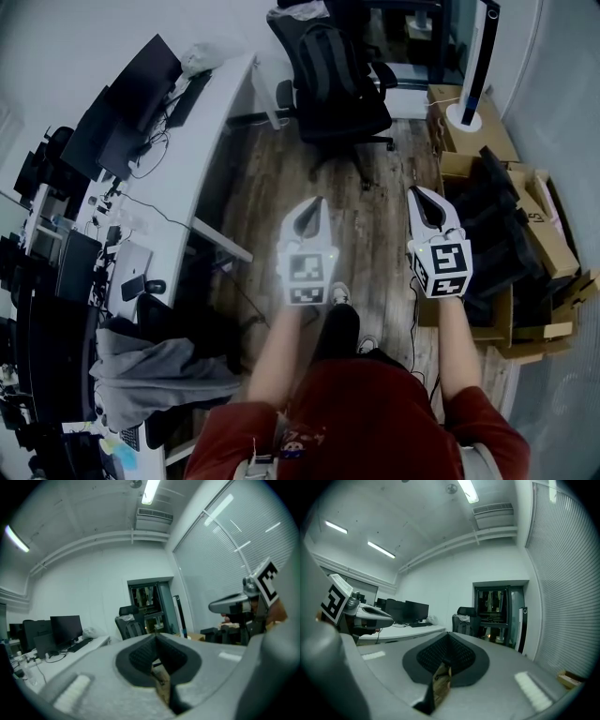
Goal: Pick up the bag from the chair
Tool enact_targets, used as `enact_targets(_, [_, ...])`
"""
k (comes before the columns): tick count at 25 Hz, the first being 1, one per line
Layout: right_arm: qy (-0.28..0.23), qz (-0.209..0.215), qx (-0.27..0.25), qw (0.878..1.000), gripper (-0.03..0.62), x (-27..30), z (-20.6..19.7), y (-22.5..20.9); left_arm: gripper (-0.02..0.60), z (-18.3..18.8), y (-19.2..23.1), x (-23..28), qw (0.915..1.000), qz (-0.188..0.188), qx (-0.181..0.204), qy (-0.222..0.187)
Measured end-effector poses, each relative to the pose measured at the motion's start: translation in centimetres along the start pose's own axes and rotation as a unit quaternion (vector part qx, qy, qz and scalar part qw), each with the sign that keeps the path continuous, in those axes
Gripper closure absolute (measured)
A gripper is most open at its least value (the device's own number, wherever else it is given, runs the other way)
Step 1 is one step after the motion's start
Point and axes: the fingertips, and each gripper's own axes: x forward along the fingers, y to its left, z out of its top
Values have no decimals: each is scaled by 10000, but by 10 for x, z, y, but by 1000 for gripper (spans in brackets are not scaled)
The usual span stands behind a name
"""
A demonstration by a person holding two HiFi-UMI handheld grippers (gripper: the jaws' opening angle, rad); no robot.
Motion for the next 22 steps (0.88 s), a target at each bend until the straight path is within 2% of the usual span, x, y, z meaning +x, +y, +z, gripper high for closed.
enact_targets(10, [112, -10, -201, 9997, 594, 50, -4, -6, 583, -5, 25, 42, 10000, -89, 12, 28])
enact_targets(22, [225, 3, -374, 9990, 594, 166, -1, -22, 583, -16, 92, 136, 9998, -102, -169, 44])
